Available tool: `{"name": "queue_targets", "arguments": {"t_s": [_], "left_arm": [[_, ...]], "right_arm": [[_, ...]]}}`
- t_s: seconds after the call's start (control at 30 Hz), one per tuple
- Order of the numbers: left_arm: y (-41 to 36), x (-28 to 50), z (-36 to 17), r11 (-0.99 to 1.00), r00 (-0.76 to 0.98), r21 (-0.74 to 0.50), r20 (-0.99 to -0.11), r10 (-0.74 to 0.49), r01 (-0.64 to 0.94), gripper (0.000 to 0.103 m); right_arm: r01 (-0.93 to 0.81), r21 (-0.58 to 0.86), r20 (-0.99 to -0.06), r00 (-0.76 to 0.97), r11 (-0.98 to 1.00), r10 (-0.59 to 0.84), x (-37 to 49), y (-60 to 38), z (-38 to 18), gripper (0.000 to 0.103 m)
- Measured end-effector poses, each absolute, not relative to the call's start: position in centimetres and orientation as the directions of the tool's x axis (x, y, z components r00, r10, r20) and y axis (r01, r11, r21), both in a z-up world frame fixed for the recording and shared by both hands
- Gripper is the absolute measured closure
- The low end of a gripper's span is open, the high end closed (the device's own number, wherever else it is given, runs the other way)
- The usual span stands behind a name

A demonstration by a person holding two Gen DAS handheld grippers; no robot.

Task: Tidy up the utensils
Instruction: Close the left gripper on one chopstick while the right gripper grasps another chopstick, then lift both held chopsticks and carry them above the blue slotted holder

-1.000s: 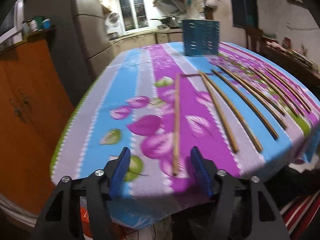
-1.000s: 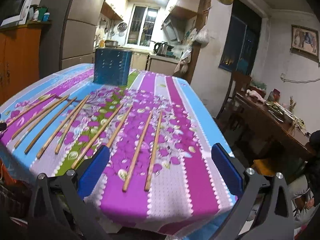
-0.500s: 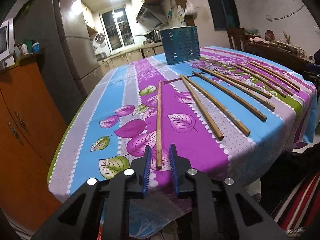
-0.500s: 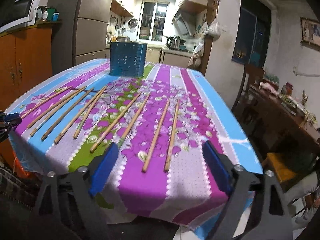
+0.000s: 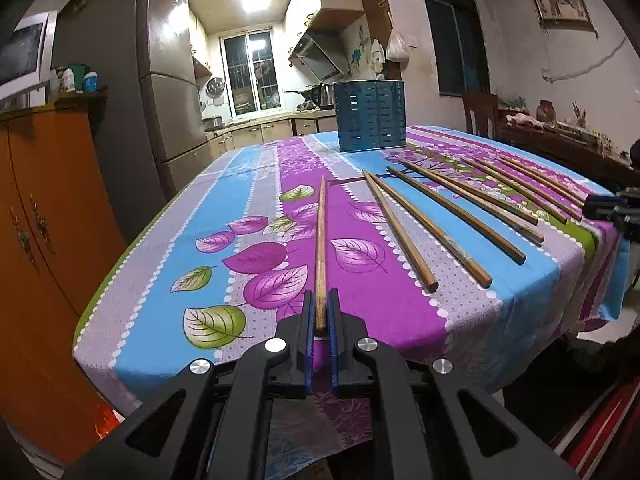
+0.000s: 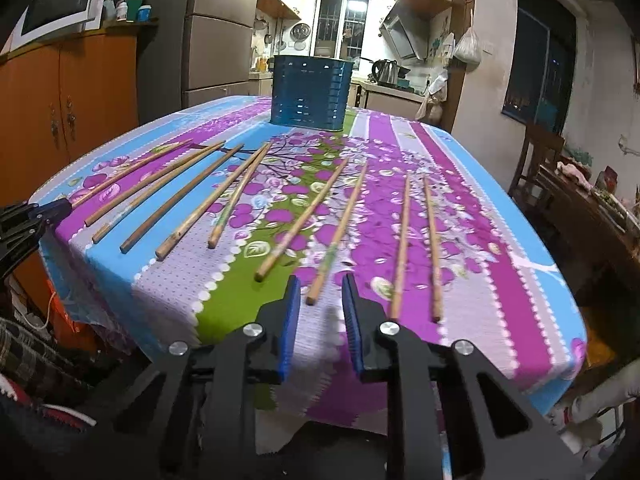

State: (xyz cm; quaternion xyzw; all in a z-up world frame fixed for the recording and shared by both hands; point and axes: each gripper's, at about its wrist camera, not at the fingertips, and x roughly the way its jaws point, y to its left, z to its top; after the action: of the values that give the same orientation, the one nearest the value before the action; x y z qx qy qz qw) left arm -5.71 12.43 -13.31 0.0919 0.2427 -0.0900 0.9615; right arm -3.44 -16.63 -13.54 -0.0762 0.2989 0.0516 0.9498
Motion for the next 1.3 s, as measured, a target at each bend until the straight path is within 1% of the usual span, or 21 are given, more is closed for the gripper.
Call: {"name": "queue_targets", "arguments": {"t_s": [0.07, 0.13, 0.33, 0.43, 0.5, 0.53, 0.7, 0.83, 1.03, 1.23, 1.3], "left_arm": [[12.5, -5.6, -13.3, 0.967, 0.863, 0.127, -0.488, -0.134, 0.222, 0.096], [12.7, -5.5, -13.2, 0.965, 0.857, 0.122, -0.495, -0.145, 0.234, 0.096], [12.7, -5.1, -13.1, 0.961, 0.849, 0.113, -0.503, -0.165, 0.254, 0.096], [12.8, -4.9, -13.1, 0.961, 0.848, 0.105, -0.502, -0.170, 0.255, 0.096], [12.8, -4.8, -13.2, 0.962, 0.848, 0.102, -0.502, -0.172, 0.255, 0.095], [12.8, -4.8, -13.2, 0.962, 0.848, 0.101, -0.501, -0.173, 0.255, 0.095], [12.9, -4.8, -13.3, 0.963, 0.849, 0.096, -0.499, -0.174, 0.254, 0.096], [13.0, -4.7, -12.7, 0.965, 0.840, 0.064, -0.509, -0.186, 0.253, 0.096], [13.1, -5.5, -10.2, 0.971, 0.869, 0.037, -0.454, -0.195, 0.237, 0.096], [13.6, -5.6, -6.0, 0.976, 0.903, 0.008, -0.379, -0.200, 0.220, 0.096], [14.1, -5.1, -4.0, 0.975, 0.911, -0.022, -0.353, -0.213, 0.220, 0.096]], "right_arm": [[-0.123, -0.118, -0.573, 0.819, 0.985, 0.034, -3.2, -16.3, -13.9, 0.083], [-0.092, -0.124, -0.573, 0.820, 0.988, 0.005, -3.1, -16.2, -14.4, 0.086], [-0.020, -0.097, -0.545, 0.837, 0.995, -0.037, -3.2, -16.2, -14.6, 0.087], [-0.003, -0.103, -0.539, 0.840, 0.995, -0.053, -2.9, -16.0, -14.8, 0.091], [-0.001, -0.096, -0.536, 0.843, 0.995, -0.051, -2.9, -16.0, -14.8, 0.096], [0.001, -0.091, -0.535, 0.843, 0.996, -0.050, -2.9, -15.9, -14.8, 0.097], [0.002, -0.068, -0.535, 0.844, 0.998, -0.038, -2.8, -16.3, -14.5, 0.098], [0.014, -0.081, -0.503, 0.863, 0.997, -0.053, -3.4, -16.7, -13.0, 0.098], [0.006, -0.161, -0.419, 0.905, 0.987, -0.073, -4.4, -16.7, -9.7, 0.098], [-0.042, -0.207, -0.329, 0.944, 0.977, -0.030, -4.4, -16.8, -5.8, 0.098], [-0.057, -0.223, -0.302, 0.953, 0.973, -0.013, -4.2, -16.8, -4.7, 0.098]]}}
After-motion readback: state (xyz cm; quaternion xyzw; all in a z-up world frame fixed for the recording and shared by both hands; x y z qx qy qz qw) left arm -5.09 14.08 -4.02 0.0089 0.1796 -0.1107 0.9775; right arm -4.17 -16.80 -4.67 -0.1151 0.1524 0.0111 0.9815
